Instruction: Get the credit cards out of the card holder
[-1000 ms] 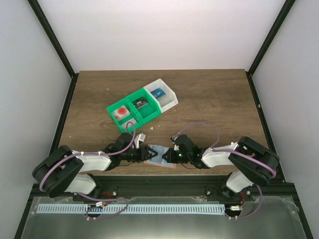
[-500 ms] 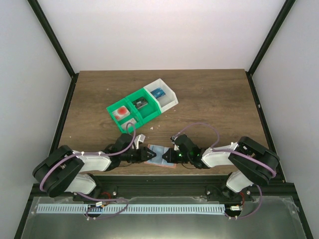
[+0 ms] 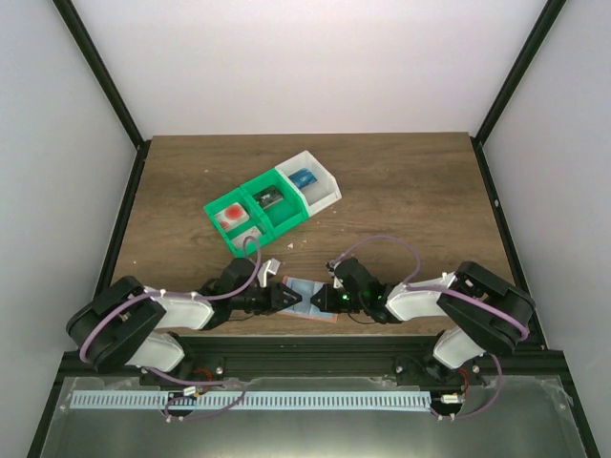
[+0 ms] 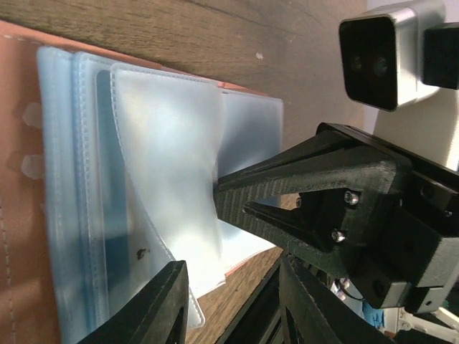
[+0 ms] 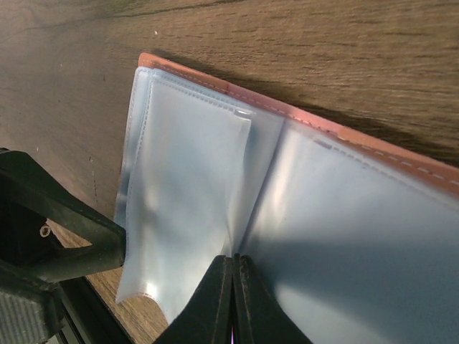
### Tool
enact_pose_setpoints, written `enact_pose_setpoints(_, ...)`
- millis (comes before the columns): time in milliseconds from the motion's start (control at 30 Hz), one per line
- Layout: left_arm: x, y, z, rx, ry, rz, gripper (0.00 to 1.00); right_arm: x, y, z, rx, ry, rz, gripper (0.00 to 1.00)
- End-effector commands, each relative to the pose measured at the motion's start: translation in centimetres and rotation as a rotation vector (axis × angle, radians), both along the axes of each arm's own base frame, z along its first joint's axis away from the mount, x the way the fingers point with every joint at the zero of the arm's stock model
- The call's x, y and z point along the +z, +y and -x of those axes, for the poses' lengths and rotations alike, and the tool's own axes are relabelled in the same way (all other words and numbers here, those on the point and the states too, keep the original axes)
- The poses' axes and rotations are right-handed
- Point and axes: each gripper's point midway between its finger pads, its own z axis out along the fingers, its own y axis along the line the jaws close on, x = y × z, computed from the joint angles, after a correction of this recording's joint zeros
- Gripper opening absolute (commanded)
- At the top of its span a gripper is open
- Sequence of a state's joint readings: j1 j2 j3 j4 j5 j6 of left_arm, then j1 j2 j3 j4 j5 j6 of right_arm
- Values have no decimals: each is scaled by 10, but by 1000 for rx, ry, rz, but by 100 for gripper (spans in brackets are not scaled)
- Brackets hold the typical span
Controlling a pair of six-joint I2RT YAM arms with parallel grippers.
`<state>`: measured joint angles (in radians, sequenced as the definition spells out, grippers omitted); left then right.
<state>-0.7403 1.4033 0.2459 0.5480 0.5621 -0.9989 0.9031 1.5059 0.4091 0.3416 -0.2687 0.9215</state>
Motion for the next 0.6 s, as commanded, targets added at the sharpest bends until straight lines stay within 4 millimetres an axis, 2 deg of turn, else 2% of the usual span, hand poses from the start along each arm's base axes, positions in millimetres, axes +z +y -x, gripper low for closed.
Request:
enact_pose_setpoints(0,14,-1,-3,11,-55,38,37,-9,-6,5,0,17,27,2)
enact_pose_setpoints(267,2,21,-12,70,-105,-139,41,-10,-7,6,0,17,28,2)
enact_pose_setpoints(567,0,19,-10,52,-89,-144,42,-10,-6,6,2,18,24,2)
